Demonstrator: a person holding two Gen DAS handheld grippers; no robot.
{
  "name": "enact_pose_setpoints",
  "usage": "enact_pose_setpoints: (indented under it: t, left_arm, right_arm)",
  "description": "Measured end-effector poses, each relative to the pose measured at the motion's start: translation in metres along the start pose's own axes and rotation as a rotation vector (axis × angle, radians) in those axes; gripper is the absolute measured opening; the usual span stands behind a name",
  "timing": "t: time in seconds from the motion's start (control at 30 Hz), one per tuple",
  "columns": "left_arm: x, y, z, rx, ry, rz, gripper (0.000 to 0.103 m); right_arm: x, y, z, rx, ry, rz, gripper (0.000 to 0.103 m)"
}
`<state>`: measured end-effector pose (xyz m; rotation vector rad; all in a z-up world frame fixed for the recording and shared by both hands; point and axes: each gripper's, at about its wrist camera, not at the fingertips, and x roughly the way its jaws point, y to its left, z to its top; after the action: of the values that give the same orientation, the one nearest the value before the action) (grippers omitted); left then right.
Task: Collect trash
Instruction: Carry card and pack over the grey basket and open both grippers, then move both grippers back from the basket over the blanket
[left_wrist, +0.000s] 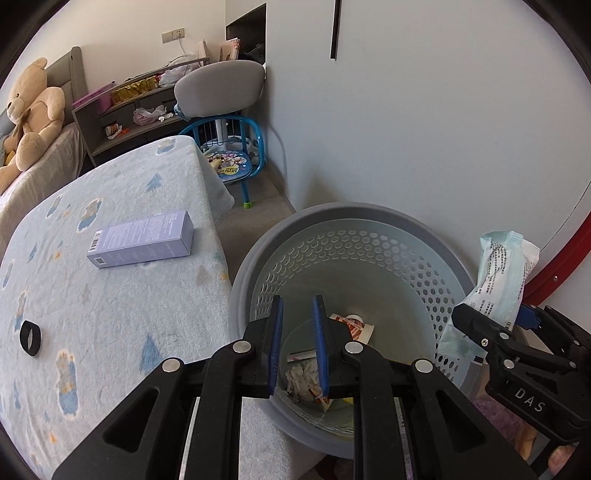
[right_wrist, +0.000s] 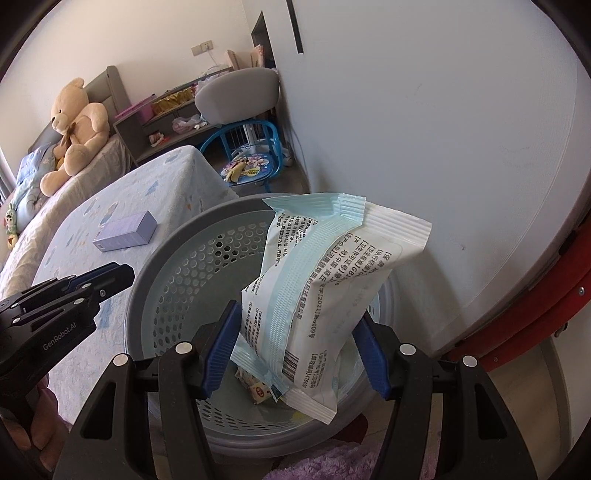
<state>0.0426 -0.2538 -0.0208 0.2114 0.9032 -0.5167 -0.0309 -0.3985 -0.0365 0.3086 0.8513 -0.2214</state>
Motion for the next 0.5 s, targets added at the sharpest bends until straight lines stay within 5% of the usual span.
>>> enact_pose_setpoints:
  t: [0.13, 0.3, 0.5]
  left_arm:
    - [-0.002, -0.005, 0.003, 0.002, -0.008, -0.002, 0.017]
    - [-0.01, -0.002, 0.004, -0.003, -0.034, 0.009, 0.047]
    - [-0.018, 0.005, 0.003, -0.021, -0.052, 0.021, 0.058]
  right_arm:
    - [-0.001, 0.0, 0.001, -0.023, -0.001, 0.003, 0.061]
    - [-0.008, 0.001, 0.004, -0.029, -0.035, -0.001, 0.077]
    - [-0.012, 0.001, 0.004, -0.03, -0.041, -0.013, 0.08]
